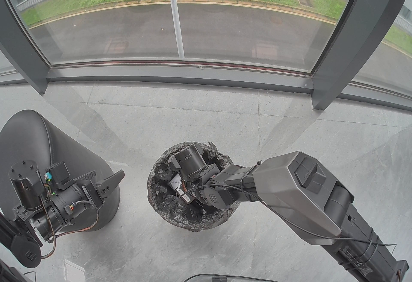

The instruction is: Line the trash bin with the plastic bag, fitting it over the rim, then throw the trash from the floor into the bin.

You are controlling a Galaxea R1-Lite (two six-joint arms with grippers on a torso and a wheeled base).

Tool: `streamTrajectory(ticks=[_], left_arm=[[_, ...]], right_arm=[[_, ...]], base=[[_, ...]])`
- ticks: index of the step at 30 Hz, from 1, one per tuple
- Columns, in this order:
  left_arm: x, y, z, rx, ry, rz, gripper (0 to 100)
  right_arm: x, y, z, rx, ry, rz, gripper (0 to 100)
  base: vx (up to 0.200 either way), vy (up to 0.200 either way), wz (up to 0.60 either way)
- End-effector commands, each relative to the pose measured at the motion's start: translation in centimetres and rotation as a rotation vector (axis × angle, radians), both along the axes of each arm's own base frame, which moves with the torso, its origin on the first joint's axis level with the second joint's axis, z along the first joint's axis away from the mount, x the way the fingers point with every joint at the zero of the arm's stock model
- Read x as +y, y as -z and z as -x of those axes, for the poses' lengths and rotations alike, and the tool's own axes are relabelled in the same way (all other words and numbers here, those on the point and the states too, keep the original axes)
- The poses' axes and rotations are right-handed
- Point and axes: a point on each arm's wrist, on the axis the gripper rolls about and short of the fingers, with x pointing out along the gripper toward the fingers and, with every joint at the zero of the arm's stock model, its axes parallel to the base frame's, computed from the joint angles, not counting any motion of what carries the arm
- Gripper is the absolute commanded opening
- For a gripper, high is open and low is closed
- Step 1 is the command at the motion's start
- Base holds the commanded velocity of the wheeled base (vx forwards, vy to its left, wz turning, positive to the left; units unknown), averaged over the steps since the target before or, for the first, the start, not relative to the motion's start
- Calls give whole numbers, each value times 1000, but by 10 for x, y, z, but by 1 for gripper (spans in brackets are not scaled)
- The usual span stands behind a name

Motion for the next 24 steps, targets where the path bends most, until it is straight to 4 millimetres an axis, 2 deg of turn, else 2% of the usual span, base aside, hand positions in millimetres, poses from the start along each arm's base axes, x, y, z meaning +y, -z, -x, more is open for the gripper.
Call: streamTrajectory(ticks=[1, 17, 20, 24], left_arm=[[0, 1, 0, 3, 1, 0, 100], [0, 2, -1, 10, 1, -2, 100], [0, 2, -1, 10, 1, -2, 100], [0, 2, -1, 11, 1, -1, 100]], right_arm=[[-3, 12, -3, 15, 9, 16, 0], [-9, 33, -10, 36, 26, 34, 0], [-9, 32, -10, 34, 26, 32, 0], [-8, 18, -8, 19, 21, 20, 0]], base=[[0, 0, 0], [0, 0, 0], [0, 0, 0], [0, 0, 0]])
